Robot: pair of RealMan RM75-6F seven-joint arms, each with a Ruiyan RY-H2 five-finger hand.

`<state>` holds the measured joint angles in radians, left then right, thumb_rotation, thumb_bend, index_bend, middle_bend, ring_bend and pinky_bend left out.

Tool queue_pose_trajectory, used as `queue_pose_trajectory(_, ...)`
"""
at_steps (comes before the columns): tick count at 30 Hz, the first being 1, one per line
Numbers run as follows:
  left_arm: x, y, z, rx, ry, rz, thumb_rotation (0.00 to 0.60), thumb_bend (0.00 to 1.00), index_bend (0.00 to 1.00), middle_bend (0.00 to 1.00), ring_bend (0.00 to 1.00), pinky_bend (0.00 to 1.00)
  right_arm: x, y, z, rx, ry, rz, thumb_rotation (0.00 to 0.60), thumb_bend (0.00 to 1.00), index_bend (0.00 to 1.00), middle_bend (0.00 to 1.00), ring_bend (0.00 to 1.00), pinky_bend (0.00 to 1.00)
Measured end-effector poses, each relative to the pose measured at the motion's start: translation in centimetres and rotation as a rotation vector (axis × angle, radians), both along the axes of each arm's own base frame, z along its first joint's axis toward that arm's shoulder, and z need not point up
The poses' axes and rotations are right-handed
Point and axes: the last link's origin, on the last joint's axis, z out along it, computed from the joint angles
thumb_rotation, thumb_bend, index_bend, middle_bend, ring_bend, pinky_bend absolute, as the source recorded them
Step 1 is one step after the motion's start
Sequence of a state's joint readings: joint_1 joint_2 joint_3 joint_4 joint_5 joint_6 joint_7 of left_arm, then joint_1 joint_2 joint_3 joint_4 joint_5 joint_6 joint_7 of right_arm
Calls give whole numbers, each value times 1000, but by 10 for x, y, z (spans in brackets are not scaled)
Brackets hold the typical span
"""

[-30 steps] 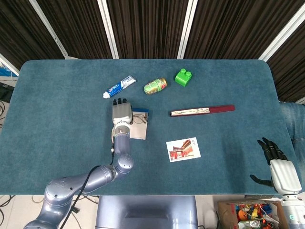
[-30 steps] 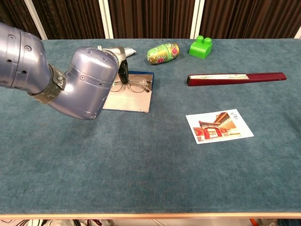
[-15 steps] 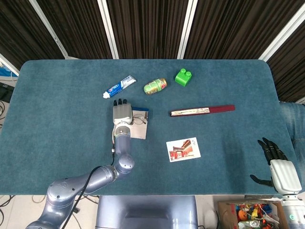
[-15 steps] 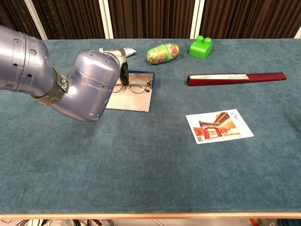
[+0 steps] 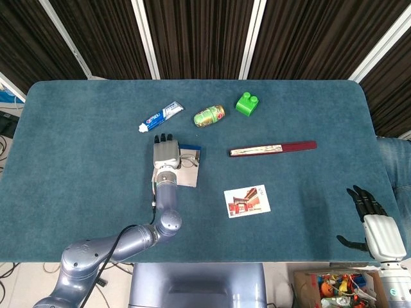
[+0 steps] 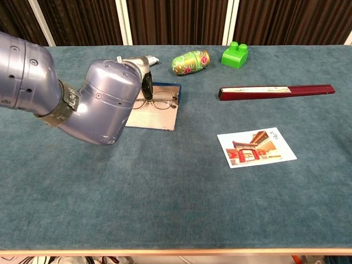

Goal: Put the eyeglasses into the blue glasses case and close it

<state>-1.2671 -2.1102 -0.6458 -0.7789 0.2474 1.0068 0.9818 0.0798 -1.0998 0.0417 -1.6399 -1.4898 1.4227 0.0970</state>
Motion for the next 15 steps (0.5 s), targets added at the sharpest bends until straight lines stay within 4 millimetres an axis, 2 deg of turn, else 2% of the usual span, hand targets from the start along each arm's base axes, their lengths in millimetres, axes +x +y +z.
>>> queue_pose_trajectory(15, 9, -11, 8, 11, -16, -47, 600, 445, 353, 112, 0, 0, 0, 0, 0, 4, -7, 1, 600, 70, 23, 0, 33, 178)
